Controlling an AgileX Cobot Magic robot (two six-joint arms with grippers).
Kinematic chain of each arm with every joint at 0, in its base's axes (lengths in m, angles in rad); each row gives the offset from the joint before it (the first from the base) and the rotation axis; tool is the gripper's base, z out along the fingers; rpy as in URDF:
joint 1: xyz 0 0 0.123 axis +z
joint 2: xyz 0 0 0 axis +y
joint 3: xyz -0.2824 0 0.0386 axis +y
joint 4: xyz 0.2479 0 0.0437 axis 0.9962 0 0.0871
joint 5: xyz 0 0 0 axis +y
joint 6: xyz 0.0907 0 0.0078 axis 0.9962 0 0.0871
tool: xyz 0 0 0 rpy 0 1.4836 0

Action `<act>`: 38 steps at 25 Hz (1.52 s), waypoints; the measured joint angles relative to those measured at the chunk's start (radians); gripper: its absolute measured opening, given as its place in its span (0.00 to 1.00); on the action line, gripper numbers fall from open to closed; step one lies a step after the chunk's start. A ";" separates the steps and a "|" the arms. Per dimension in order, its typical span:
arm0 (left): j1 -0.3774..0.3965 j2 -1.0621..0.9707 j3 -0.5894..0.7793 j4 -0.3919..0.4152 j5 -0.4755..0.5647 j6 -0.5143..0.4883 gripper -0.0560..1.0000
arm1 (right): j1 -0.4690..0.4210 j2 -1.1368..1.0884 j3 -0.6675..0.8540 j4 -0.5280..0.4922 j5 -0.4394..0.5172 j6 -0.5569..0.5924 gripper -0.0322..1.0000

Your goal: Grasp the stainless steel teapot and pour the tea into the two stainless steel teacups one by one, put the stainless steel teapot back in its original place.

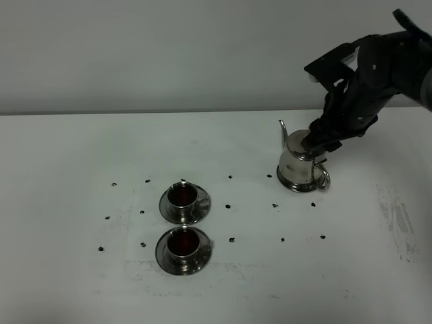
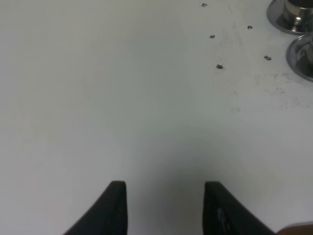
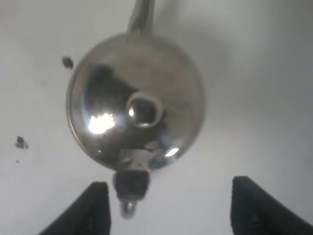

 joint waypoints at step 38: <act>0.000 0.000 0.000 0.000 0.000 -0.001 0.42 | -0.120 -1.548 0.968 0.073 0.235 0.206 0.53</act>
